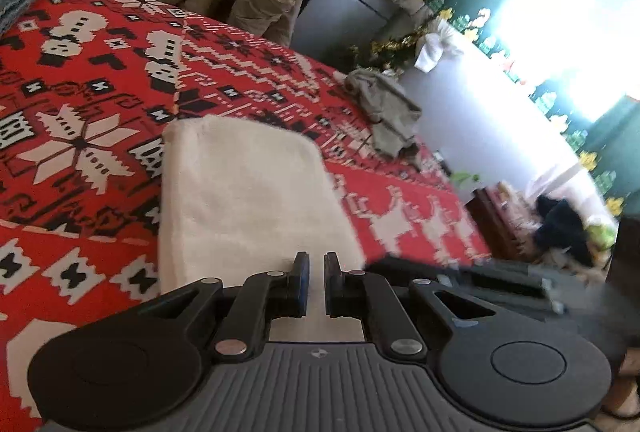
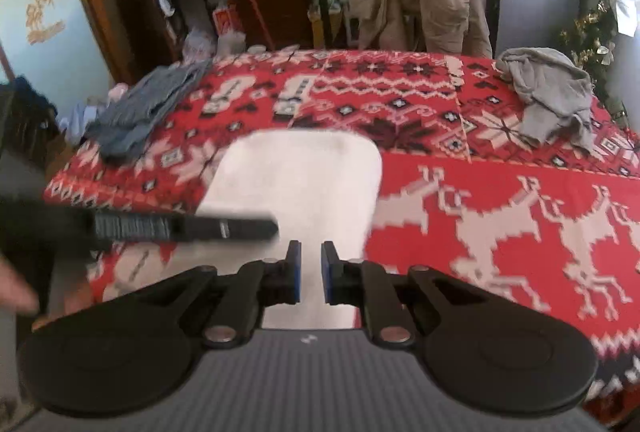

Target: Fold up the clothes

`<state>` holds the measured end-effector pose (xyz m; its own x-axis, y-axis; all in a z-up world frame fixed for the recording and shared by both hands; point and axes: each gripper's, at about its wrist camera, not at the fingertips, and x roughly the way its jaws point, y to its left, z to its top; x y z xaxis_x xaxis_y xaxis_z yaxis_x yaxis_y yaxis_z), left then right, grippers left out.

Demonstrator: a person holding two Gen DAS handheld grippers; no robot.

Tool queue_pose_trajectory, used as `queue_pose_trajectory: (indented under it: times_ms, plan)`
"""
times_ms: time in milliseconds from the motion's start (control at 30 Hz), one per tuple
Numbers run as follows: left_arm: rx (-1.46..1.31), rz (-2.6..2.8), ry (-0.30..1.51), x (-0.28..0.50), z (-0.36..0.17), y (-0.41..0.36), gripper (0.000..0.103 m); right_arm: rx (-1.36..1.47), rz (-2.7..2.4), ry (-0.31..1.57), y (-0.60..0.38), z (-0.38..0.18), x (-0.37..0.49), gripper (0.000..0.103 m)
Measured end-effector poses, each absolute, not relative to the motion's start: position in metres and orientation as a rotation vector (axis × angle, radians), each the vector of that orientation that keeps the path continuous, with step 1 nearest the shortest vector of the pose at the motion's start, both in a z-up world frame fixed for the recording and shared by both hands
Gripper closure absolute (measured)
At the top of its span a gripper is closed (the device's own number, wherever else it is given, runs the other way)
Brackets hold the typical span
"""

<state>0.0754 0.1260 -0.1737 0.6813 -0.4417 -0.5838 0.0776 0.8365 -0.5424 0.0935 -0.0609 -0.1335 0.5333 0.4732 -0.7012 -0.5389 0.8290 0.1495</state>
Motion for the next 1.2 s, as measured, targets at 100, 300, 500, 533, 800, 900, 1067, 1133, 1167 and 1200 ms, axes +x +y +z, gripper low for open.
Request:
queue_pose_trajectory:
  times_ms: [100,300,500,533,800,900,1067,1133,1167,1200]
  plan:
    - [-0.485,-0.304,0.786,0.065,-0.18,0.125,0.098,-0.135,0.592,0.812,-0.05,-0.149,0.095,0.09]
    - [-0.586,-0.307,0.809,0.048,-0.183,0.139,0.099,-0.168,0.657,0.837,-0.067,-0.16,0.067,0.091]
    - [-0.558,-0.288,0.741,0.08,-0.164,0.142,0.098,-0.103,0.649,0.824,-0.067,-0.137,0.093,0.089]
    - [-0.552,-0.282,0.737,0.089,-0.164,0.142,0.098,-0.096,0.643,0.81,-0.063,-0.135,0.101,0.089]
    - [-0.559,-0.249,0.772,0.1,-0.184,0.157,0.1,-0.111,0.66,0.855,-0.049,-0.162,0.126,0.091]
    - [-0.631,-0.245,0.771,0.091,-0.186,0.168,0.1,-0.117,0.696,0.854,-0.061,-0.163,0.107,0.091]
    - [-0.638,-0.24,0.733,0.106,-0.17,0.174,0.099,-0.085,0.695,0.862,-0.062,-0.15,0.119,0.089]
    - [-0.616,-0.244,0.725,0.124,-0.166,0.173,0.099,-0.068,0.699,0.833,-0.053,-0.144,0.137,0.089]
    - [-0.604,-0.247,0.725,0.133,-0.165,0.172,0.099,-0.062,0.701,0.825,-0.047,-0.142,0.146,0.089]
    - [-0.591,-0.246,0.726,0.141,-0.165,0.171,0.099,-0.063,0.699,0.825,-0.04,-0.144,0.156,0.089]
